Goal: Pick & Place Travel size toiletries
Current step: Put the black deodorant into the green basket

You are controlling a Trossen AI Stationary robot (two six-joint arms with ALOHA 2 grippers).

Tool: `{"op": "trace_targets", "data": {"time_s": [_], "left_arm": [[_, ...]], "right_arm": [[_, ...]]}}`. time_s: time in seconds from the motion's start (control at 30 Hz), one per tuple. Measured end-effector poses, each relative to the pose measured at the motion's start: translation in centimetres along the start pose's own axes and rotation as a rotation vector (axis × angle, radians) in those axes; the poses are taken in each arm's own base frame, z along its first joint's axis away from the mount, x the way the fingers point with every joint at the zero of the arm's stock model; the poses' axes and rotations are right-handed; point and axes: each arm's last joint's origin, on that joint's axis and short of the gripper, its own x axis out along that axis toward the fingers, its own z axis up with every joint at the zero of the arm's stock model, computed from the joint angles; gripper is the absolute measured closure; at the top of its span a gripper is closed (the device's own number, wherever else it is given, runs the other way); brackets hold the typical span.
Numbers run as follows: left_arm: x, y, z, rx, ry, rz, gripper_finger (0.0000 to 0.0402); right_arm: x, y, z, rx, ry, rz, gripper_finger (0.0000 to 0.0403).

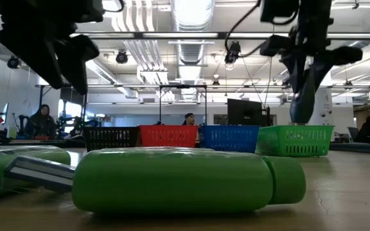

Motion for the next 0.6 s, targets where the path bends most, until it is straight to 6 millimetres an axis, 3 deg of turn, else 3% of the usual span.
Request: {"op": "trace_targets", "data": {"time_s": [0.23, 0.6], "left_arm": [[0.3, 0.1, -0.6, -0.036, 0.023, -0.009, 0.0117], [0.3, 0.0, -0.5, -0.056, 0.015, -0.010, 0.0117]], "right_arm": [[1.7, -0.9, 4.1, 0.033, 0.266, 0.119, 0.0264], [4.3, -0.7, 8.9, 0.119, 0.550, 0.115, 0.0237]]}}
